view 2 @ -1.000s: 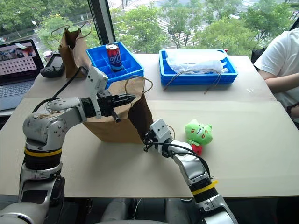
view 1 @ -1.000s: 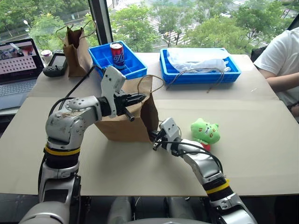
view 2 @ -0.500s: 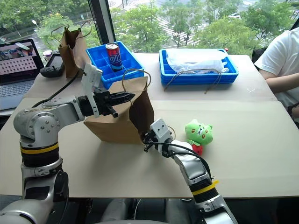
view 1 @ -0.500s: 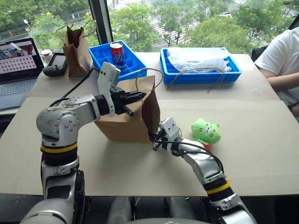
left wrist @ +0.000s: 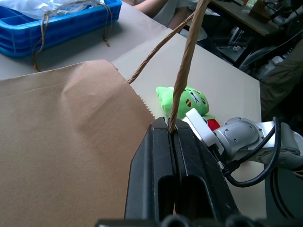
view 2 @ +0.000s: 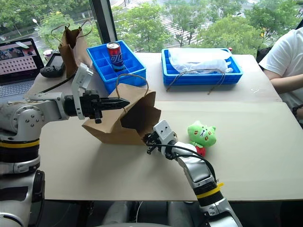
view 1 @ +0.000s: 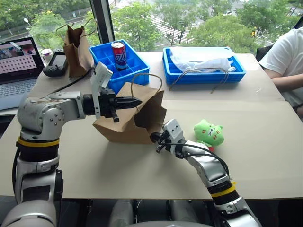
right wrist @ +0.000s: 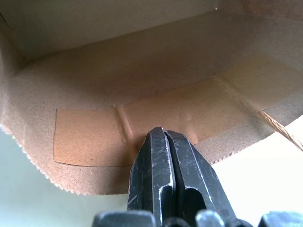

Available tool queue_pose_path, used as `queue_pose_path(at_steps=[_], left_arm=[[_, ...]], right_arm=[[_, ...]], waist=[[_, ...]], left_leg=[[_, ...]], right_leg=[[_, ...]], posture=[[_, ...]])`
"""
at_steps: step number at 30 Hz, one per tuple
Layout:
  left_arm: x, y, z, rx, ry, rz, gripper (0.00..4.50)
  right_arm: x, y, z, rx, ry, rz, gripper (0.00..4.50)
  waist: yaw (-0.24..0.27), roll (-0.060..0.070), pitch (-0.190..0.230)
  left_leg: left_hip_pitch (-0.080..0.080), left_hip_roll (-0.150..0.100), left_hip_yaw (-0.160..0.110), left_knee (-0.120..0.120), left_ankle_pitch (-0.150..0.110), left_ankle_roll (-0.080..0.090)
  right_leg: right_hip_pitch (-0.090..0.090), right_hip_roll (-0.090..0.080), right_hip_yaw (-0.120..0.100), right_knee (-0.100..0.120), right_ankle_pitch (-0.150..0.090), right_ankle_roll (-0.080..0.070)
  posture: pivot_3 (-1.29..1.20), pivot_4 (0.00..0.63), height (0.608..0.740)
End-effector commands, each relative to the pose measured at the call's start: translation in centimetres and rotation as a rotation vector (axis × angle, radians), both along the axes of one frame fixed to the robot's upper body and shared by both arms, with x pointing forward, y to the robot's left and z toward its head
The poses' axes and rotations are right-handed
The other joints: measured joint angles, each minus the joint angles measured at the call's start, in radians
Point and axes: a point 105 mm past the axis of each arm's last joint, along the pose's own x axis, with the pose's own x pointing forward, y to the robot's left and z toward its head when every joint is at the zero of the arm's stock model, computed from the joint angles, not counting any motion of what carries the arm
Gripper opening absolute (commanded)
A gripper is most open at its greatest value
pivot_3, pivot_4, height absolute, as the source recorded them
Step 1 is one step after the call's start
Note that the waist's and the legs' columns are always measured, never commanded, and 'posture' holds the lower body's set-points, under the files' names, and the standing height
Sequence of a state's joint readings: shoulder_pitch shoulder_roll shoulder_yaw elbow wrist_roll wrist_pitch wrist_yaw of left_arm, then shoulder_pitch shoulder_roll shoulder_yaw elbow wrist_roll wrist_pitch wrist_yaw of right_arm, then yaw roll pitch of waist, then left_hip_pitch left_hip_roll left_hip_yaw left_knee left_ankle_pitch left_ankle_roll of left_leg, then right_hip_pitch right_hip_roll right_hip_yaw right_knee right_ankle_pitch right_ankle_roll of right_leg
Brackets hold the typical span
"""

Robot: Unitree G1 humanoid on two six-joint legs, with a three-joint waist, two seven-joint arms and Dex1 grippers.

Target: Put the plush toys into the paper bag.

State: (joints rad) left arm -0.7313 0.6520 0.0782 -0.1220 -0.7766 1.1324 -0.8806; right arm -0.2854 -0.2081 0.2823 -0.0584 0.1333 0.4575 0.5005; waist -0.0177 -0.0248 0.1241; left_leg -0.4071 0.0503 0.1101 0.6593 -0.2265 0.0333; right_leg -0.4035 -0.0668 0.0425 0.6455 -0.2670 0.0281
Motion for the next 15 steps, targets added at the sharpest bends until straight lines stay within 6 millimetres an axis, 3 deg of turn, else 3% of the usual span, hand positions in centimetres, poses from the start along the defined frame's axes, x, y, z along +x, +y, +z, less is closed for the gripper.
queue_pose_path(at_steps=[1,3,6,10,15], left_arm=[[0.0,-0.3,0.6,-0.016,-0.024,-0.003,0.00],[-0.1,-0.4,0.5,-0.015,-0.019,-0.008,0.00],[-0.1,-0.4,0.5,-0.015,-0.017,-0.008,0.00],[0.2,0.0,0.6,-0.020,-0.014,-0.004,0.00],[-0.1,-0.3,0.5,-0.024,0.003,-0.034,0.00]], right_arm=[[0.2,-0.5,1.5,0.055,-0.035,-0.026,0.01],[0.0,-0.5,2.3,0.093,-0.039,-0.013,0.01],[-0.4,-0.6,3.1,0.102,-0.051,0.012,0.84],[-0.4,-2.4,5.2,0.111,-0.116,-0.045,2.16],[-2.4,-7.3,9.9,0.106,-0.176,-0.109,3.88]], waist=[[0.000,0.000,0.000],[0.000,0.000,0.000],[0.000,0.000,0.000],[0.002,0.000,0.000],[0.011,0.000,0.001]], left_leg=[[0.000,0.000,0.000,0.000,0.000,0.000],[-0.001,0.000,0.000,0.000,0.000,0.000],[0.000,0.000,0.000,0.000,0.000,0.000],[-0.001,0.000,0.000,0.000,0.000,0.000],[-0.003,0.000,0.000,0.000,0.000,0.001]], right_leg=[[0.000,0.000,0.000,0.000,0.000,0.000],[0.000,0.000,0.000,0.000,0.000,0.000],[0.000,0.000,0.000,0.000,0.000,0.000],[0.000,0.000,0.000,0.000,0.000,0.000],[-0.001,-0.002,-0.001,-0.001,0.000,0.000]], posture=[[0.00,0.150,0.724],[0.00,0.150,0.724],[0.00,0.150,0.724],[0.00,0.150,0.724],[0.00,0.150,0.724]])
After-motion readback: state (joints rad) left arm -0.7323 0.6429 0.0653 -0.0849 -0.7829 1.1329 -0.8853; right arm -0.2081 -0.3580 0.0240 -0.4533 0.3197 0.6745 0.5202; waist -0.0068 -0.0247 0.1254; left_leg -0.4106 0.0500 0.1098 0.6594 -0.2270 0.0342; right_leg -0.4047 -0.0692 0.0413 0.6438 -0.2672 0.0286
